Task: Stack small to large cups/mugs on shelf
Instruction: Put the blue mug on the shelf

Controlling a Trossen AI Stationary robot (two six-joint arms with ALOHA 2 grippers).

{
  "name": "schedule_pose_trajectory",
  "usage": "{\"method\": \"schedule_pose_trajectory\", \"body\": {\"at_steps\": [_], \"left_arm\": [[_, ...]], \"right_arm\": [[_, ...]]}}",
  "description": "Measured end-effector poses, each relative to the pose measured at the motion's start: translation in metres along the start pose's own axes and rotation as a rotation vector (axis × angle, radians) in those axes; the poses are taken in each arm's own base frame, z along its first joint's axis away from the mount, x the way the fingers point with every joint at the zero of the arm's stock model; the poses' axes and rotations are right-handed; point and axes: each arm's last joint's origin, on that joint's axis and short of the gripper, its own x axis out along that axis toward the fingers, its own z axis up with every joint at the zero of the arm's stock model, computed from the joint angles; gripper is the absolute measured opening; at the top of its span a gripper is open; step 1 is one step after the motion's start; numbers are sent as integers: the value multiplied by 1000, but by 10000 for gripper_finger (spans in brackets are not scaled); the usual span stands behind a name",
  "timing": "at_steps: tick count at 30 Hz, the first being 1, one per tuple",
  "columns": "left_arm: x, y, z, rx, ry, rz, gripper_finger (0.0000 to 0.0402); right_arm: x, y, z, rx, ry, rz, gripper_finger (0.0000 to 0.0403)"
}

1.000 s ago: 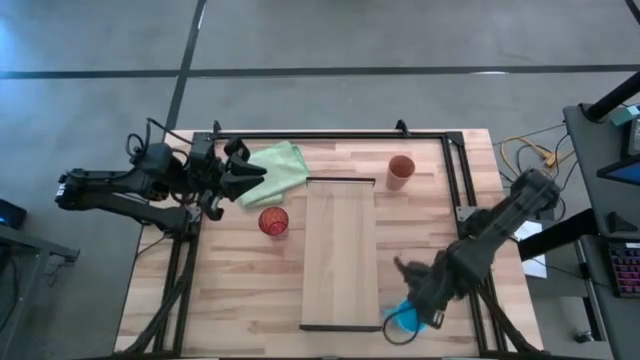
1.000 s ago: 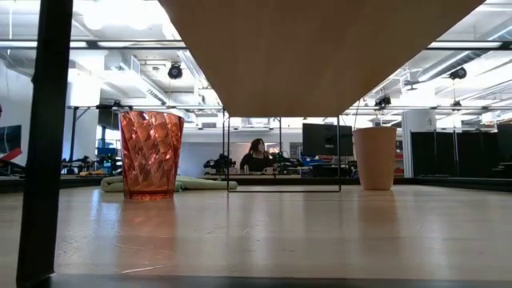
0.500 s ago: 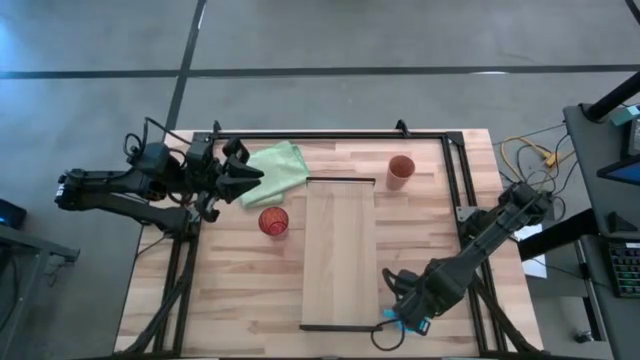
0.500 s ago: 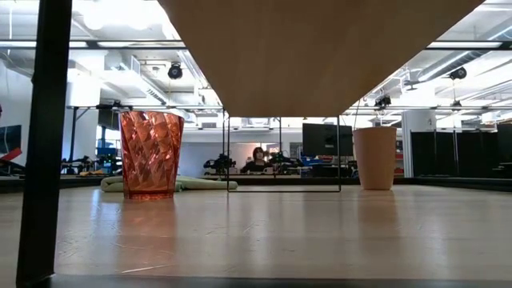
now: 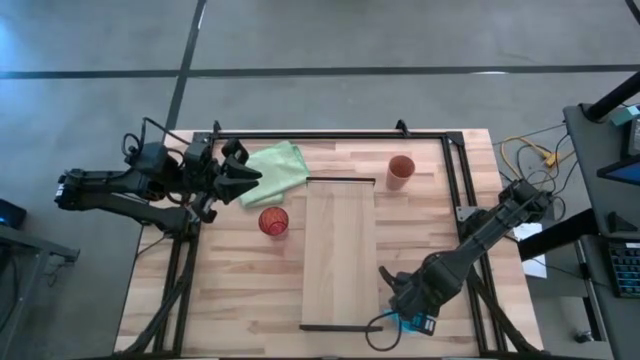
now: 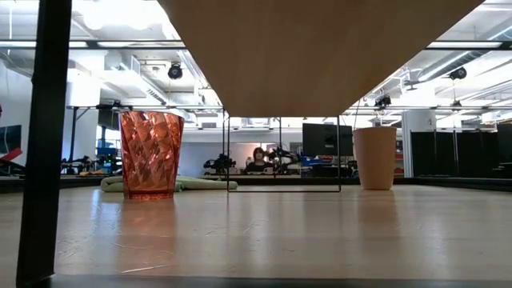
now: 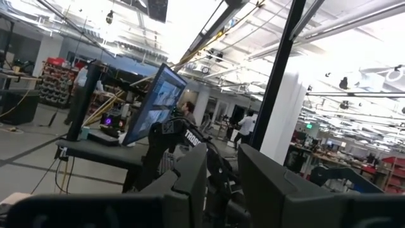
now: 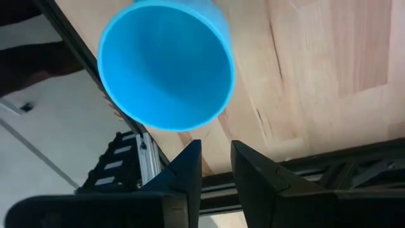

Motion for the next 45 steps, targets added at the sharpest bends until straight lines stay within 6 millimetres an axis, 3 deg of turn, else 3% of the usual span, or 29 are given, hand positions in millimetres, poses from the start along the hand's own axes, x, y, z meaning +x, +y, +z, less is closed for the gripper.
{"method": "schedule_pose_trajectory", "body": {"at_steps": [16,45], "left_arm": [[2,1,-2,31,12,3,77],[2,1,-3,30,12,3,77]], "right_arm": [[15,2,13,124,-85,-90,80],[24,4,17,117,-100,-57,80]]}}
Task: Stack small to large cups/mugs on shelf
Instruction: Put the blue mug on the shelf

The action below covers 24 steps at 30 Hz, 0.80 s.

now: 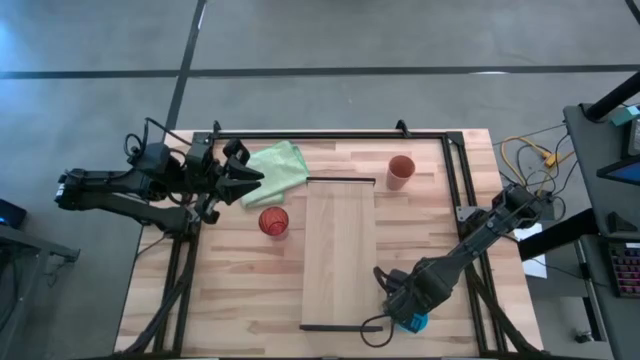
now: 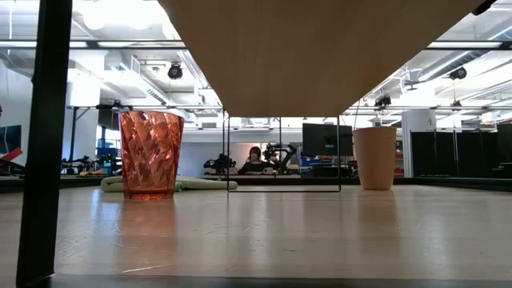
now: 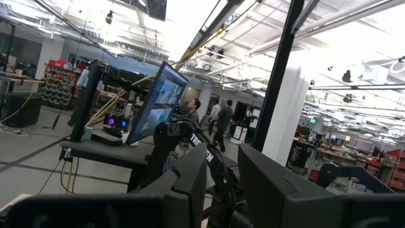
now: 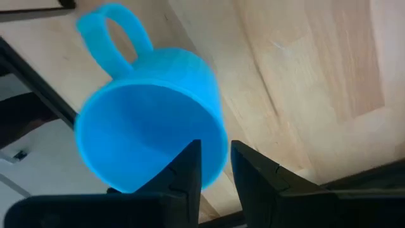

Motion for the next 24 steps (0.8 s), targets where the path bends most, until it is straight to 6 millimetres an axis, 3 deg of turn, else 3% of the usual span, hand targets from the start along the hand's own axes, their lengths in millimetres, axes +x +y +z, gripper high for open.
{"method": "schedule_pose_trajectory", "body": {"at_steps": [12,24], "left_arm": [[0,0,0,0,-1,0,77],[0,0,0,1,-1,0,77]], "right_arm": [[15,-5,1,4,5,-16,79],[12,-3,2,7,-3,5,79]]}}
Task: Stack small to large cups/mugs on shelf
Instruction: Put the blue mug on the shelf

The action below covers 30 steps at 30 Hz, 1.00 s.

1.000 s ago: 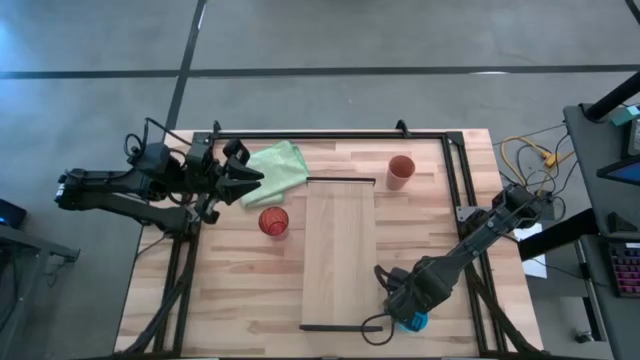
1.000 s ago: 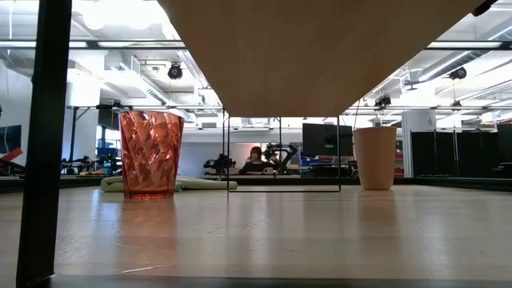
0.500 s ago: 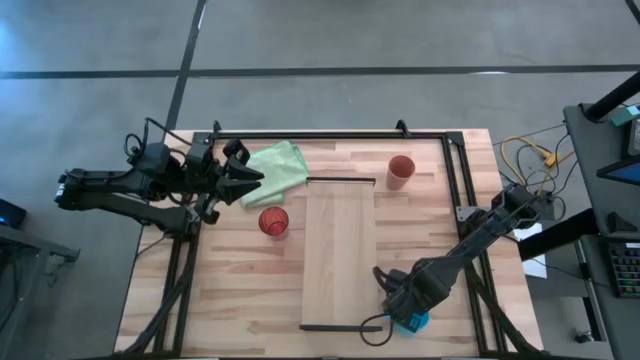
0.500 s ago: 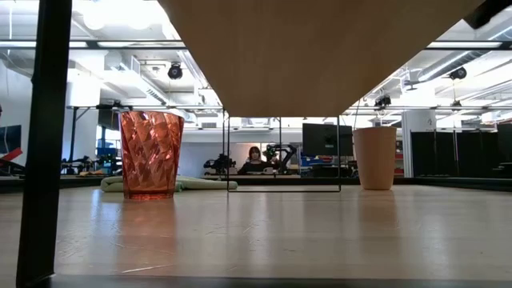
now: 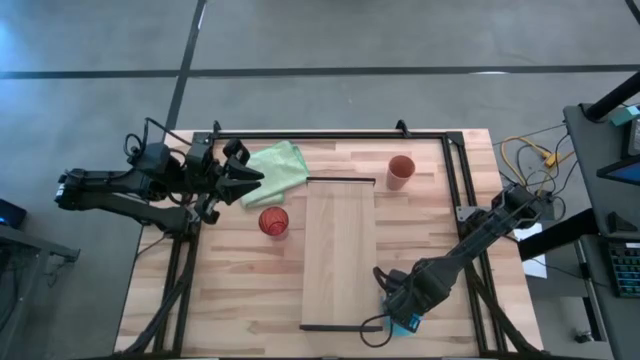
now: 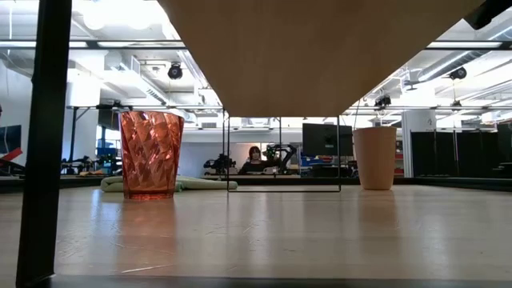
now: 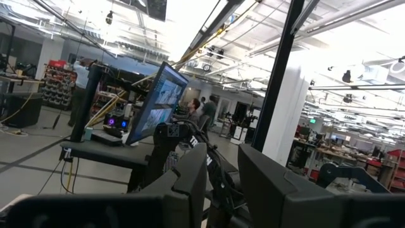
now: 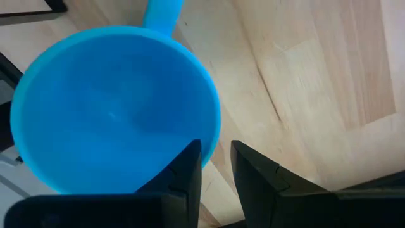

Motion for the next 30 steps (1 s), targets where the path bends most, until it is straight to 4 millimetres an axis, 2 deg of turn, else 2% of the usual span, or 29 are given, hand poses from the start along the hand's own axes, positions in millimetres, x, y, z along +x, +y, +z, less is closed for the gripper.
{"method": "schedule_pose_trajectory", "body": {"at_steps": [21,24,28,30], "left_arm": [[0,0,0,4,0,1,77],[0,0,0,4,1,1,77],[0,0,0,4,0,1,77],[0,0,0,4,0,1,77]], "right_arm": [[4,5,3,-25,-32,50,77],[5,4,4,-32,-42,38,63],[5,4,5,-44,-70,27,19],[4,3,6,-42,-75,26,12]]}}
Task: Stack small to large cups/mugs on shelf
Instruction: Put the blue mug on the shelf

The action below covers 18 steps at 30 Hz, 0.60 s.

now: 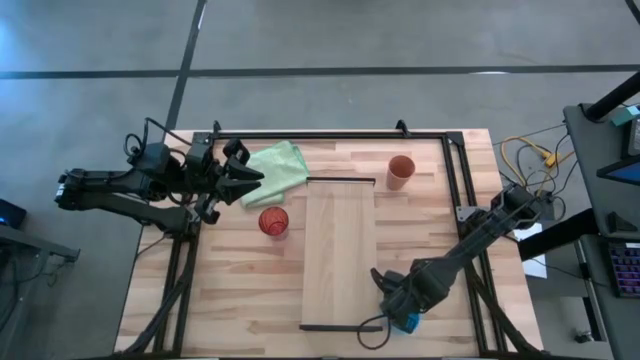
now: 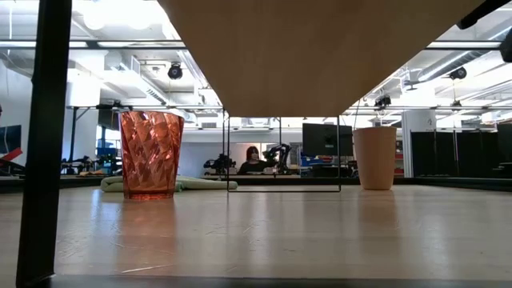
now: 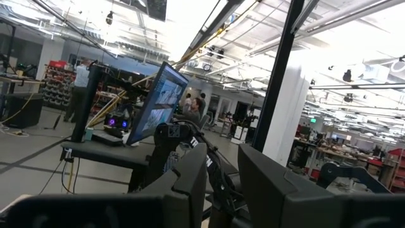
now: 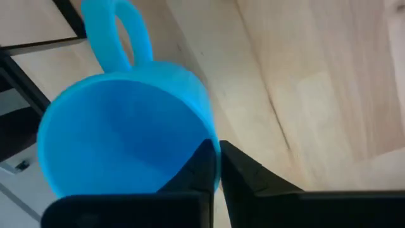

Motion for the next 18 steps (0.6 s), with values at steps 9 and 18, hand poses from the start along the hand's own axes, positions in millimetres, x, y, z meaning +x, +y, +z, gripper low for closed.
{"method": "schedule_pose_trajectory", "body": {"at_steps": [9,18], "left_arm": [[0,0,0,0,-1,0,77],[0,0,0,-1,-2,0,77]], "right_arm": [[-53,-5,-11,19,55,-108,10],[-104,-25,-20,98,-55,-155,9]]}}
